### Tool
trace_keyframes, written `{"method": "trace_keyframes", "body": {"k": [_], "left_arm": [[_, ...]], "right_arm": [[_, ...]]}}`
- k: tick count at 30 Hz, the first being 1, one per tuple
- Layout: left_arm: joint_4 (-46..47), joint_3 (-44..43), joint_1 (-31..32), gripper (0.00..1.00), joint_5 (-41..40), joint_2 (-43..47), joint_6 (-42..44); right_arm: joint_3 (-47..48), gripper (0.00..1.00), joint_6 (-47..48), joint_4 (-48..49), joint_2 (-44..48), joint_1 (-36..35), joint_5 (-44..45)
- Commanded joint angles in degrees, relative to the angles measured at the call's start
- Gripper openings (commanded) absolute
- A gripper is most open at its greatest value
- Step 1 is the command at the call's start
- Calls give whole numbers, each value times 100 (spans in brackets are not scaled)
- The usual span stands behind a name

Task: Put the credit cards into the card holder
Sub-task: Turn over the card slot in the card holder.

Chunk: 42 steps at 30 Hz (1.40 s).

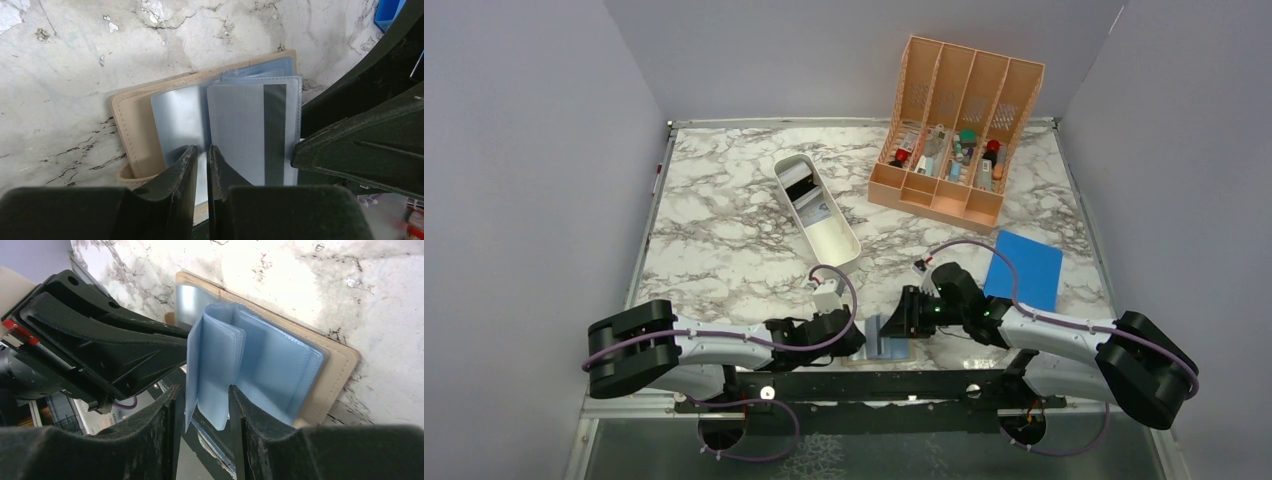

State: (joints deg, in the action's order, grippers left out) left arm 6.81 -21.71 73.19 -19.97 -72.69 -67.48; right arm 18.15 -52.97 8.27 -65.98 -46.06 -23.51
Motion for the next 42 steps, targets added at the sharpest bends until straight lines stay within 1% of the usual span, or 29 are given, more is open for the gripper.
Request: {"method": "trace_keyframes", "body": {"k": [1, 6, 13, 16, 20, 26, 29, 42], "left_arm": [[-124, 145, -6, 17, 45, 125, -63], [-128, 155, -6, 17, 45, 141, -72], [-127, 192, -6, 17, 45, 181, -98], [-144, 211, -6, 17, 37, 214, -98], [-156, 223, -6, 17, 22, 237, -108], [-176, 208, 1, 17, 5, 241, -109], [-189, 196, -6, 17, 2, 237, -103], [-383, 21, -4, 18, 1, 486, -48]], "right_arm": [[4, 45, -12, 394, 23, -25, -266], [29, 47, -9, 542, 29, -25, -337], [-24, 46, -78, 726, -81, -25, -364], [-39, 43, -89, 763, -124, -25, -347], [-59, 35, -111, 794, -170, -25, -309], [-40, 26, -67, 675, -153, -25, -179], [-24, 25, -62, 592, -152, -25, -105], [236, 25, 197, 65, -343, -25, 134]]}}
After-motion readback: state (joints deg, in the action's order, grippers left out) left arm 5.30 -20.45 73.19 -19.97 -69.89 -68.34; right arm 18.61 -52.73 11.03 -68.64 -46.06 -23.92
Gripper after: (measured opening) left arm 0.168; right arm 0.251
